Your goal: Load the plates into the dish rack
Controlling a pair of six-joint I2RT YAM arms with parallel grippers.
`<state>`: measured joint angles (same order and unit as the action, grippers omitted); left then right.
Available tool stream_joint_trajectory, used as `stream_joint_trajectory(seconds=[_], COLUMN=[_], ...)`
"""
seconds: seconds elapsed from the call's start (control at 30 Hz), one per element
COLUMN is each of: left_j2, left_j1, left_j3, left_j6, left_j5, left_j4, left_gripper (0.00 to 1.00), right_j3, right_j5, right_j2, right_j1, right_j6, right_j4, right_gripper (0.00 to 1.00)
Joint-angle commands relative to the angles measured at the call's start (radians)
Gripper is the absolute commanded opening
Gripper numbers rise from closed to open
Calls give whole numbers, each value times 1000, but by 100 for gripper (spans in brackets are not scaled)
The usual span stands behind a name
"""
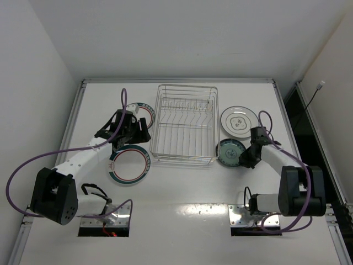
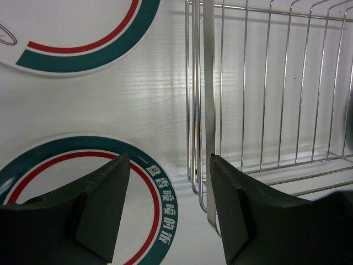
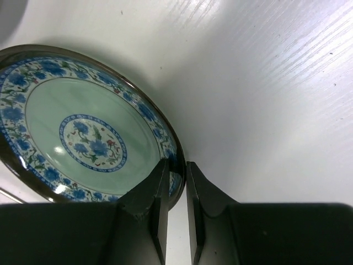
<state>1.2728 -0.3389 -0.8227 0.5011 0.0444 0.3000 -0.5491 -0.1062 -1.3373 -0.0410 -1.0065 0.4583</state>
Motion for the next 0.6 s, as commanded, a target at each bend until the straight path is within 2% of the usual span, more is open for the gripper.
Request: stream_joint_trajectory(seconds=[0.0, 0.23, 0.57], left_j2=[-21, -21, -21], left_j1=[-6, -6, -6], left_j3=[-38, -38, -38], left_j6=[-13, -13, -13], left_j5=[2, 2, 2], left_j4=[-13, -13, -13], left_gripper=[57, 57, 57], right_j3=[8, 60, -20], right_j5=[-52, -43, -53], right_j2=[47, 251, 489], right_j1=[19, 47, 75], right_j6=[20, 32, 101], right_j4=[19, 58, 210], right_gripper=[0, 0, 0])
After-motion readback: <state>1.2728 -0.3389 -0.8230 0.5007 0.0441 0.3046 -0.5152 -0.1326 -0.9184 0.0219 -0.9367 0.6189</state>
